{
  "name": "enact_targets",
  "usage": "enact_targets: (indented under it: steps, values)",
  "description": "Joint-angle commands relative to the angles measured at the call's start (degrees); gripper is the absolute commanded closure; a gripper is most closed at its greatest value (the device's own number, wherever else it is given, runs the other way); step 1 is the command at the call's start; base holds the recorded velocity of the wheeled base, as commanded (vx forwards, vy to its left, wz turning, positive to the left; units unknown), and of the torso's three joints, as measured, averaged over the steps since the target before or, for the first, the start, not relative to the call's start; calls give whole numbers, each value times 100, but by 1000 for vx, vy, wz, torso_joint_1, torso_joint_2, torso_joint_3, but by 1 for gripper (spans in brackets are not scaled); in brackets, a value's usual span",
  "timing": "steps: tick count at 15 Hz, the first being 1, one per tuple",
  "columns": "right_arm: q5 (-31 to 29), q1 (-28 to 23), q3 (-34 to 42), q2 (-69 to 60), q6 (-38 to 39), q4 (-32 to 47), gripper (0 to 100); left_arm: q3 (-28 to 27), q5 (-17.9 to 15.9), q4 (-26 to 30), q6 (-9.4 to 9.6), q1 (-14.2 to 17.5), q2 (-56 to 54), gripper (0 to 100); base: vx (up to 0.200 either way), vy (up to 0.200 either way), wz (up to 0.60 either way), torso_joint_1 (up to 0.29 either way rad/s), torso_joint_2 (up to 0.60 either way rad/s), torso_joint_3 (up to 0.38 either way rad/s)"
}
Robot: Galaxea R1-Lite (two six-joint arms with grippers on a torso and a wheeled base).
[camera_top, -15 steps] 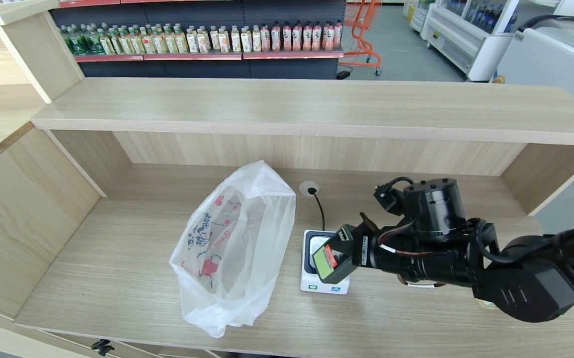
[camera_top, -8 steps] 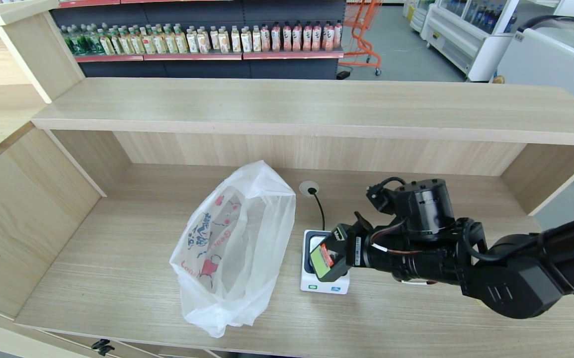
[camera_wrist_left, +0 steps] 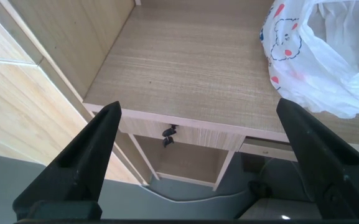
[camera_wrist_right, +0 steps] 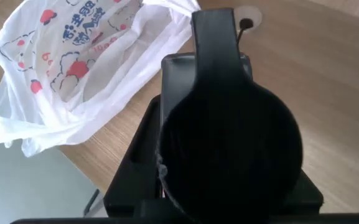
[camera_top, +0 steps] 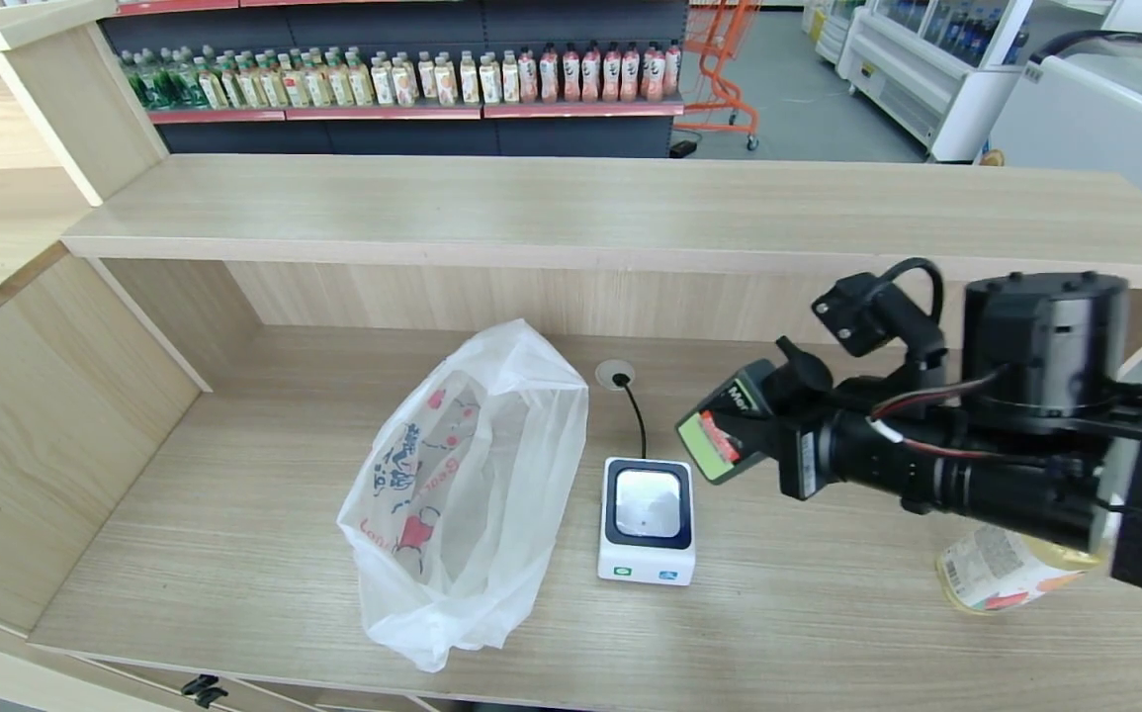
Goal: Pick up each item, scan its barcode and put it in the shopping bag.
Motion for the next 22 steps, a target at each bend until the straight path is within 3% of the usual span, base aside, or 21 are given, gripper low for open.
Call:
enact_targets:
  steps: [1,5,8,13,18,22]
  values:
    - [-43,-73,359,-893,-208,17,100,0,3,0,0,5,0,0,0,0,0,0,0,0]
    - [-16,-82,711,-1087,-14,8,100,0,3,0,0,5,0,0,0,0,0,0,0,0]
    - [28,-64,702,-1078,847,8,100,0,3,0,0,-4,0,0,0,0,0,0,0,0]
    - [511,6,561,-902,2051,17,100,0,3,-9,-88,-4,0,0,0,200,0,3,0,2]
    - [476,278,96,144,2578,26,100,0,3,0,-44,-4,0,0,0,40,0,2,1,0]
    - [458,393,-238,908,2578,17,100,0,3,0,-44,5,0,0,0,0,0,0,0,0]
